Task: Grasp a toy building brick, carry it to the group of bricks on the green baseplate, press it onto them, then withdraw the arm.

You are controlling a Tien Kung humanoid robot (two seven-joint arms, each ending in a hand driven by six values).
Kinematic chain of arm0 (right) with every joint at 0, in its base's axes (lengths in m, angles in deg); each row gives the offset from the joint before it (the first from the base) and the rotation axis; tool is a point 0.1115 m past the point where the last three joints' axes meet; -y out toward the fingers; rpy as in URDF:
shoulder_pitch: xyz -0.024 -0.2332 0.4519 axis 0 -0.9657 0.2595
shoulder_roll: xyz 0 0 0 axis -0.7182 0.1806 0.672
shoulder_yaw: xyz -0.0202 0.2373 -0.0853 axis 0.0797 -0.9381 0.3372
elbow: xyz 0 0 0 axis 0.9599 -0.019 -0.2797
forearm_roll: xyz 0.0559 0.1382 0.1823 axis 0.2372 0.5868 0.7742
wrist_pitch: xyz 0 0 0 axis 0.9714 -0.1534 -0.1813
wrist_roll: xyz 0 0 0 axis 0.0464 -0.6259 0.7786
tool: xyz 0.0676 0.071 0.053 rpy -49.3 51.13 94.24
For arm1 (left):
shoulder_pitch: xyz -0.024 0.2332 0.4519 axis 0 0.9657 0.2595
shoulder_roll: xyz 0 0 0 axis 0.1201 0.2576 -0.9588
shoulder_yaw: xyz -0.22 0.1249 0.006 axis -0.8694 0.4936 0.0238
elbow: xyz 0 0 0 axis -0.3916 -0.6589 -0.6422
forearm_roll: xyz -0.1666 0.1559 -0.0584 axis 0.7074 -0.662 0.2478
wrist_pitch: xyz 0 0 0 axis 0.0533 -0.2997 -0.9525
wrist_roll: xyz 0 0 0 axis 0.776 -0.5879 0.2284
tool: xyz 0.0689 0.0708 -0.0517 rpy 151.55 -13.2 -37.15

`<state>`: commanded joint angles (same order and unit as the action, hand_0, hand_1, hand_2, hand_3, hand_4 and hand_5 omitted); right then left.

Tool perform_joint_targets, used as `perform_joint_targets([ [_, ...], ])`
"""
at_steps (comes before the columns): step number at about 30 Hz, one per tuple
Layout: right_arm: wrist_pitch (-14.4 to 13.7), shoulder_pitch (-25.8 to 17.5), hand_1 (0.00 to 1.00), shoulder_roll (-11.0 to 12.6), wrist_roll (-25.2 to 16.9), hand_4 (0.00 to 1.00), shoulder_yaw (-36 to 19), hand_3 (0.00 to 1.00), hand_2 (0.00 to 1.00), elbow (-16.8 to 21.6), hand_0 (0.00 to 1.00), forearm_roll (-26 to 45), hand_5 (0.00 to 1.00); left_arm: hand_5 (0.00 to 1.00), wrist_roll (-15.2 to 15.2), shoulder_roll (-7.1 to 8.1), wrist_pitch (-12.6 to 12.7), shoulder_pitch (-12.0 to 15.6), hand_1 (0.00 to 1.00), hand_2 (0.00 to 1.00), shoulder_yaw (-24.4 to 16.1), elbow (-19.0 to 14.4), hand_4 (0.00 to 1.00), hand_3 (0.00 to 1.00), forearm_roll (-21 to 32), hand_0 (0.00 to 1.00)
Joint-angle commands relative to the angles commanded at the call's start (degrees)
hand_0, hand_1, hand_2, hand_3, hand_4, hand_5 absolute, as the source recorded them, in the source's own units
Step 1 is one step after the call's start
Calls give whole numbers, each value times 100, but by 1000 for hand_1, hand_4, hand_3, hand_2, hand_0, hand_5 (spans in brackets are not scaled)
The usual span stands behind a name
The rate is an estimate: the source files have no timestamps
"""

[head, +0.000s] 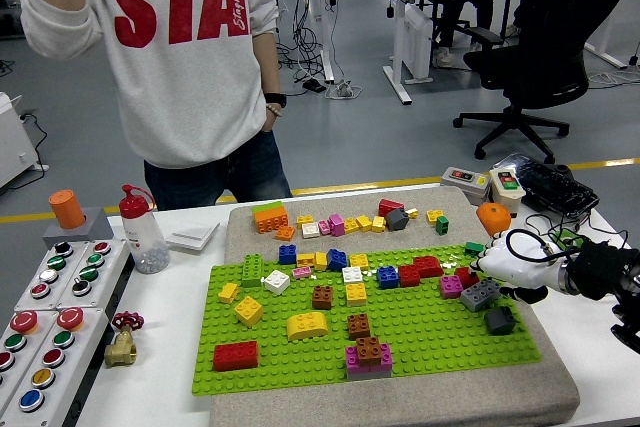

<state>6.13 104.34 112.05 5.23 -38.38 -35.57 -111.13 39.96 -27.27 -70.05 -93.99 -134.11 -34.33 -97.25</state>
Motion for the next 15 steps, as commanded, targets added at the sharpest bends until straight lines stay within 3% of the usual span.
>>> perform_joint_targets([
  [15, 35, -28, 708, 2, 9, 608, -54, 734, 704, -72, 745, 26, 15, 978, -9, 9, 0, -38, 597, 610, -11, 5, 336, 418, -15, 634],
])
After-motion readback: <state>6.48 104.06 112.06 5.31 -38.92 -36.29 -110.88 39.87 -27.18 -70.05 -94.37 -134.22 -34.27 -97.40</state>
